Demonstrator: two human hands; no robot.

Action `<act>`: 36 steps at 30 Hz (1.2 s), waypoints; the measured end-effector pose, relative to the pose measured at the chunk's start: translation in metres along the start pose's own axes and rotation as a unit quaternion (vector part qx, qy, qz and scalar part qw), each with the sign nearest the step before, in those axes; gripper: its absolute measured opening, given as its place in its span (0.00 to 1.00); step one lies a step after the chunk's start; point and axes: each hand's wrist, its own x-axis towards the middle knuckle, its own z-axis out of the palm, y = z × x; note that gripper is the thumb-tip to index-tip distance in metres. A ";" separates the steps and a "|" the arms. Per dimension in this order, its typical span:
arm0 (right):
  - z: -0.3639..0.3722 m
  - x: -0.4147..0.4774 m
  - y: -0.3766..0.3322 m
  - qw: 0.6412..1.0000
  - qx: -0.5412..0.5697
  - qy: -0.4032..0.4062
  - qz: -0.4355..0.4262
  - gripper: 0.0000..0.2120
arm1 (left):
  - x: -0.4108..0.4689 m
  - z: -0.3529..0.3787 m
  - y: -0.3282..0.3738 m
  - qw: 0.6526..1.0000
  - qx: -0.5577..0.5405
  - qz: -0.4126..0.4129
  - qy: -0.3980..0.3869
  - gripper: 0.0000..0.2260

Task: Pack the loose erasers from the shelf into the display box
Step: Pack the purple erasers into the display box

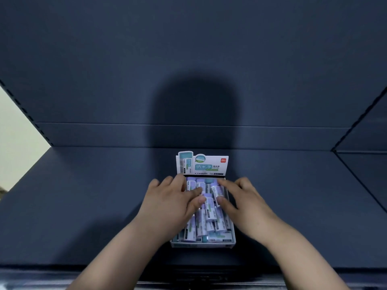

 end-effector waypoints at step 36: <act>-0.013 -0.004 0.009 0.997 0.067 0.033 0.019 0.15 | -0.010 -0.013 0.019 0.997 -0.067 -0.045 -0.011 0.26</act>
